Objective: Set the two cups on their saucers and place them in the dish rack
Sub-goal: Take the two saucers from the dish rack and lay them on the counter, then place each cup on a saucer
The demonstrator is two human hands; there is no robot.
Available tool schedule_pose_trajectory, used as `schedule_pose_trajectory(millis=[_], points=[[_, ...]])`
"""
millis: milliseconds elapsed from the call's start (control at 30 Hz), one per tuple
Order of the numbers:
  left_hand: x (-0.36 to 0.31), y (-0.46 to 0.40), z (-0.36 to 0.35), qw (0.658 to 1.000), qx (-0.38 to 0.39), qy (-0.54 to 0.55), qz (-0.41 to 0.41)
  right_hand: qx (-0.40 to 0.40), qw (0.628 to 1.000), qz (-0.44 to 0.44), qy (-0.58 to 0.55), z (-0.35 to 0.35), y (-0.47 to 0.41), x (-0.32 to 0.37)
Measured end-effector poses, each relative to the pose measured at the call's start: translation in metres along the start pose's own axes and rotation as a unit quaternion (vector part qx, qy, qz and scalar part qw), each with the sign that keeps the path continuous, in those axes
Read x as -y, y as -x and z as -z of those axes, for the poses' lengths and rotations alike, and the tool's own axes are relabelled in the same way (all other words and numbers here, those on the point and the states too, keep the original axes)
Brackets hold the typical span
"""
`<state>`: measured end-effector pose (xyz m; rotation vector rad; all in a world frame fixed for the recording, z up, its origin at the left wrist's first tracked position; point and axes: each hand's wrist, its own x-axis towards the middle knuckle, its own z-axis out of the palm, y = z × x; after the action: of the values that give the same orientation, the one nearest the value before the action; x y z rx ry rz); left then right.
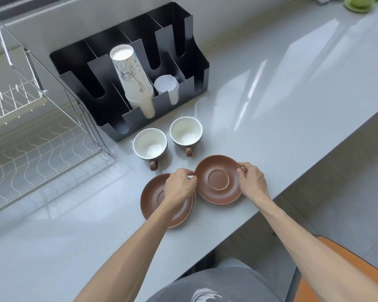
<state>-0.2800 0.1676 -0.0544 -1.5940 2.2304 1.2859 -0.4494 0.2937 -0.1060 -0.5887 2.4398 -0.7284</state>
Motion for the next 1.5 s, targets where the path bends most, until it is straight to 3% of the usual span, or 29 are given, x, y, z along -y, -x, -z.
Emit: schedule_pose_trajectory(millis=[300,400,500,667,933,1167,1500], points=[[0.001,0.000,0.002,0.999,0.023,0.030,0.001,0.004,0.999,0.014,0.035,0.002,0.003,0.001],[0.001,0.001,0.011,0.998,0.028,0.059,-0.008,-0.021,0.994,0.033,0.102,0.008,0.005,0.005],[0.001,-0.006,0.026,0.998,-0.031,0.062,-0.011,-0.078,0.983,0.065,0.154,0.018,0.001,0.019],[-0.003,-0.020,0.054,0.979,-0.120,0.166,-0.007,-0.099,0.983,0.112,0.110,0.029,-0.022,0.062],[-0.025,-0.047,0.074,0.964,-0.124,0.234,0.018,-0.022,0.985,0.159,0.057,0.014,-0.045,0.133],[-0.035,-0.059,0.072,0.977,-0.101,0.186,0.008,0.074,0.991,0.105,0.021,-0.008,-0.056,0.160],[-0.032,-0.083,0.066,0.987,-0.101,0.127,0.017,0.093,0.992,0.076,0.024,-0.024,-0.070,0.158]])
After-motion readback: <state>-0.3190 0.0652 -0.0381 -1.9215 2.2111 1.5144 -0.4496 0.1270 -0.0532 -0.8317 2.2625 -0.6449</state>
